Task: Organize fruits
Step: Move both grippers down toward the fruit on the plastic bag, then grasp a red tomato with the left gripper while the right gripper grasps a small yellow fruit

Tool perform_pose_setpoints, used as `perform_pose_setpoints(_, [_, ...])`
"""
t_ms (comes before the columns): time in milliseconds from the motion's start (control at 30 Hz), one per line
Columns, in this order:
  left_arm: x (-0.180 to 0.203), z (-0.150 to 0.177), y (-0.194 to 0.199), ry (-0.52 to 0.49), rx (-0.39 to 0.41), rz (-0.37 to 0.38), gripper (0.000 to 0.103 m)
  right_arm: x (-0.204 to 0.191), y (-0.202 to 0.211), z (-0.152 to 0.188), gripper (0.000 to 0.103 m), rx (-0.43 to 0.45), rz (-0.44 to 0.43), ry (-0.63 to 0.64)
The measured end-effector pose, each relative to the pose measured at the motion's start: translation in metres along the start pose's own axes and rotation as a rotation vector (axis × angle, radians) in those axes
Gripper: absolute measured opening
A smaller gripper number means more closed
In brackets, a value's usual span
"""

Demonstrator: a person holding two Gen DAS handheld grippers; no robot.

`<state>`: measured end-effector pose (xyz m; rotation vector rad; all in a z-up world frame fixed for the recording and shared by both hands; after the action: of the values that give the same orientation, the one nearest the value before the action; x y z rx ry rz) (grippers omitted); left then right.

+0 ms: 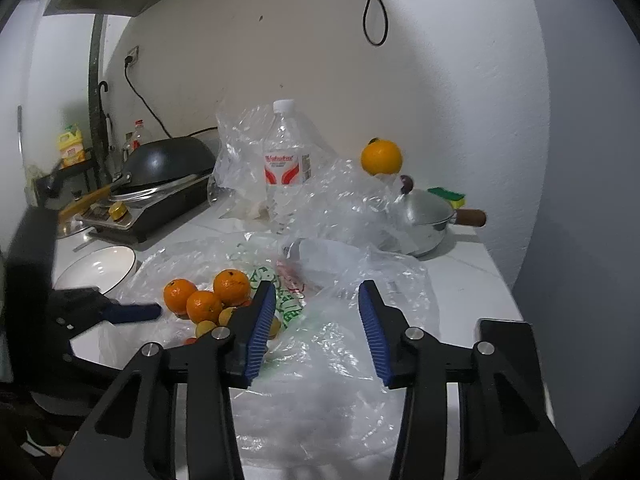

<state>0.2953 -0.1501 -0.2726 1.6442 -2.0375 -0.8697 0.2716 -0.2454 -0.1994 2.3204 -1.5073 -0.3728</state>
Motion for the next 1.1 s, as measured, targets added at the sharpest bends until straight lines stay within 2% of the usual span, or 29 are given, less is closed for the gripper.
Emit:
perform_pose_setpoints(133, [-0.002, 0.004, -0.007, 0.000, -0.028, -0.018, 0.050, -0.011, -0.012, 0.003, 0.041, -0.033, -0.049, 0.022])
perform_pose_setpoints(300, [-0.004, 0.010, -0.017, 0.017, -0.070, -0.001, 0.046, -0.028, -0.032, 0.011, 0.040, -0.105, -0.128, 0.046])
perform_pose_setpoints(400, [-0.001, 0.013, -0.019, 0.011, -0.080, 0.014, 0.042, -0.036, -0.046, 0.022, 0.032, -0.171, -0.180, 0.040])
perform_pose_setpoints(700, [-0.001, 0.012, -0.026, 0.033, -0.088, 0.061, 0.029, -0.049, -0.069, 0.043, 0.030, -0.291, -0.221, 0.072])
perform_pose_setpoints(967, [0.001, 0.010, -0.019, 0.041, -0.063, 0.094, 0.028, -0.054, -0.081, 0.055, 0.030, -0.355, -0.197, 0.109])
perform_pose_setpoints(1100, [-0.002, 0.009, -0.010, 0.040, -0.040, 0.093, 0.028, -0.056, -0.084, 0.057, 0.026, -0.377, -0.186, 0.124])
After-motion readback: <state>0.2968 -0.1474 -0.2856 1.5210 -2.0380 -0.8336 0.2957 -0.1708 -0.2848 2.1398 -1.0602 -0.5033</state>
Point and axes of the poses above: each gripper's, at about its wrist camera, not at the fingertips, and y roughly against the way its jaws point, x to its right, z to its underside, the point moved 8 cm from there along -y, roughly the way its jaws point, and after that the axes turned 2 degrees about x, right-handed, at the moved point
